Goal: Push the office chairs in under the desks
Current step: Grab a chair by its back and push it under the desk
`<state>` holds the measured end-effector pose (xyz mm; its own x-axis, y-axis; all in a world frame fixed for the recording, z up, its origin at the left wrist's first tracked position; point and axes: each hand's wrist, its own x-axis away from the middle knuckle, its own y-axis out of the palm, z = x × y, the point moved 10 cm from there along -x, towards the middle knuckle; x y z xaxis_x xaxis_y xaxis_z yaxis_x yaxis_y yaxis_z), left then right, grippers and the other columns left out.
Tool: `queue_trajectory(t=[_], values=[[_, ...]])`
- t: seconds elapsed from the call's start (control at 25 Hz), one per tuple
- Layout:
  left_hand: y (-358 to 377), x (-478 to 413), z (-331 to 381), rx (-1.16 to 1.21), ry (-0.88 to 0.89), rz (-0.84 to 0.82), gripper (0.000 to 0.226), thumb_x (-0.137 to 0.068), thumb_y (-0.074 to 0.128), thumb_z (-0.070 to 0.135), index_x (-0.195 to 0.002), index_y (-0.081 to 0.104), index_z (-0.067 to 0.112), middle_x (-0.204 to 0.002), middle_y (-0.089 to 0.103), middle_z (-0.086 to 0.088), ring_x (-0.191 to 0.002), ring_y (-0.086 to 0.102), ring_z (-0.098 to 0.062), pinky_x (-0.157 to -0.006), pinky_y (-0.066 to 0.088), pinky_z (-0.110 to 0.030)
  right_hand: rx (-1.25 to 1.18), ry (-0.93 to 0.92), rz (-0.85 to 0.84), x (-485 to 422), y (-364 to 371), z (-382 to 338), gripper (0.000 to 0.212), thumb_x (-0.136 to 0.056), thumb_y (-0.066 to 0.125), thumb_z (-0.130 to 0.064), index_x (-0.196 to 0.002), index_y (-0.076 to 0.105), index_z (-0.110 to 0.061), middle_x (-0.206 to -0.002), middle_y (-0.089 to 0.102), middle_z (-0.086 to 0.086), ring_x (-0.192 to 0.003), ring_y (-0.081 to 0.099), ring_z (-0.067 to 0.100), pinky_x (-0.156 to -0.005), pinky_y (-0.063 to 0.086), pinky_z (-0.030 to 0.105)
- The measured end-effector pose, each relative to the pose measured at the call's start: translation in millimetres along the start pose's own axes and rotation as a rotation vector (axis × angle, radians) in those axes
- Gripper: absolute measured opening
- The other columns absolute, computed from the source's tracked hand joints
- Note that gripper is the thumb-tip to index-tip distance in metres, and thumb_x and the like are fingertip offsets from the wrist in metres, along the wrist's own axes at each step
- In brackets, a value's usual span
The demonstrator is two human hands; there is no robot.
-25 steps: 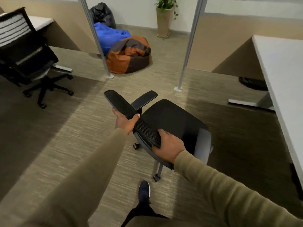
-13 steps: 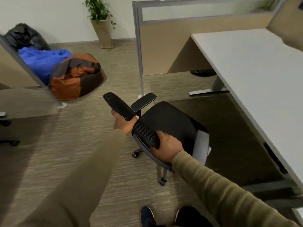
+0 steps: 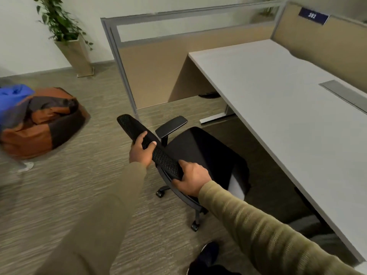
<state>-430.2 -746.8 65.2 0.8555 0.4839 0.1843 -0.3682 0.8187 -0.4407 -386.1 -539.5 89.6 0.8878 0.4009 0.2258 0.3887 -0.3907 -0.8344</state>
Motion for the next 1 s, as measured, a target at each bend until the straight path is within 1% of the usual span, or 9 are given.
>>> queue_trajectory(t=[0.08, 0.2, 0.28, 0.4, 0.52, 0.6, 0.72, 0.8, 1.0], values=[[22, -19, 12, 0.013, 0.022, -0.005, 0.049, -0.093, 0.065, 0.032, -0.141, 0.052, 0.036, -0.145, 0.05, -0.009, -0.13, 0.051, -0.028, -0.102, 0.04, -0.03, -0.02, 0.007, 0.008, -18, -14, 16, 0.041, -0.078, 0.065, -0.049, -0.11, 0.054, -0.026, -0.093, 0.064, -0.004, -0.08, 0.06, 0.019, -0.069, 0.048, 0.03], [54, -42, 33, 0.001, 0.055, -0.017, 0.048, -0.095, 0.064, 0.029, -0.142, 0.052, 0.032, -0.145, 0.052, -0.01, -0.127, 0.053, -0.028, -0.098, 0.04, -0.027, -0.046, 0.011, 0.004, -42, -34, 43, 0.037, -0.079, 0.066, -0.049, -0.107, 0.053, -0.029, -0.09, 0.062, -0.007, -0.073, 0.054, 0.014, -0.064, 0.042, 0.026], [75, -55, 49, -0.005, 0.077, -0.031, 0.049, -0.096, 0.062, 0.028, -0.144, 0.05, 0.03, -0.146, 0.051, -0.01, -0.127, 0.052, -0.027, -0.095, 0.039, -0.026, -0.057, 0.013, 0.007, -56, -48, 60, 0.038, -0.079, 0.067, -0.049, -0.109, 0.053, -0.029, -0.09, 0.06, -0.008, -0.069, 0.052, 0.009, -0.061, 0.039, 0.023], [104, -71, 69, -0.052, 0.087, -0.064, 0.049, -0.098, 0.059, 0.031, -0.145, 0.046, 0.031, -0.147, 0.049, -0.009, -0.127, 0.052, -0.028, -0.092, 0.038, -0.026, -0.052, 0.017, 0.034, -74, -70, 83, 0.045, -0.08, 0.068, -0.047, -0.117, 0.055, -0.027, -0.093, 0.061, -0.007, -0.073, 0.054, 0.011, -0.064, 0.041, 0.024], [134, -91, 90, -0.081, 0.091, -0.101, 0.05, -0.099, 0.058, 0.033, -0.146, 0.045, 0.03, -0.148, 0.047, -0.011, -0.129, 0.05, -0.029, -0.092, 0.037, -0.025, -0.076, 0.034, 0.049, -93, -91, 106, 0.046, -0.081, 0.069, -0.046, -0.12, 0.055, -0.026, -0.092, 0.061, -0.008, -0.071, 0.054, 0.008, -0.061, 0.04, 0.021], [152, -106, 100, -0.099, 0.092, -0.111, 0.05, -0.098, 0.058, 0.036, -0.146, 0.045, 0.032, -0.147, 0.046, -0.011, -0.128, 0.051, -0.03, -0.096, 0.04, -0.028, -0.076, 0.042, 0.065, -105, -105, 120, 0.043, -0.081, 0.069, -0.045, -0.117, 0.056, -0.025, -0.089, 0.059, -0.009, -0.071, 0.054, 0.008, -0.059, 0.038, 0.019], [177, -130, 111, -0.153, 0.101, -0.139, 0.05, -0.096, 0.057, 0.042, -0.144, 0.044, 0.037, -0.147, 0.046, -0.013, -0.128, 0.051, -0.034, -0.108, 0.042, -0.042, -0.104, 0.058, 0.085, -124, -122, 138, 0.039, -0.083, 0.067, -0.047, -0.115, 0.057, -0.026, -0.082, 0.055, -0.014, -0.067, 0.05, -0.001, -0.056, 0.034, 0.015], [192, -145, 120, -0.184, 0.103, -0.154, 0.05, -0.097, 0.056, 0.044, -0.144, 0.043, 0.038, -0.147, 0.045, -0.013, -0.128, 0.05, -0.036, -0.109, 0.041, -0.046, -0.12, 0.059, 0.096, -137, -133, 148, 0.04, -0.083, 0.066, -0.049, -0.115, 0.056, -0.028, -0.085, 0.057, -0.013, -0.069, 0.049, -0.004, -0.057, 0.035, 0.015], [226, -188, 145, -0.273, 0.127, -0.185, 0.047, -0.096, 0.051, 0.049, -0.141, 0.042, 0.041, -0.145, 0.047, -0.013, -0.124, 0.052, -0.038, -0.109, 0.039, -0.048, -0.095, 0.105, 0.096, -175, -157, 171, 0.051, -0.085, 0.068, -0.042, -0.13, 0.054, -0.025, -0.1, 0.064, -0.005, -0.084, 0.058, 0.013, -0.073, 0.044, 0.023]])
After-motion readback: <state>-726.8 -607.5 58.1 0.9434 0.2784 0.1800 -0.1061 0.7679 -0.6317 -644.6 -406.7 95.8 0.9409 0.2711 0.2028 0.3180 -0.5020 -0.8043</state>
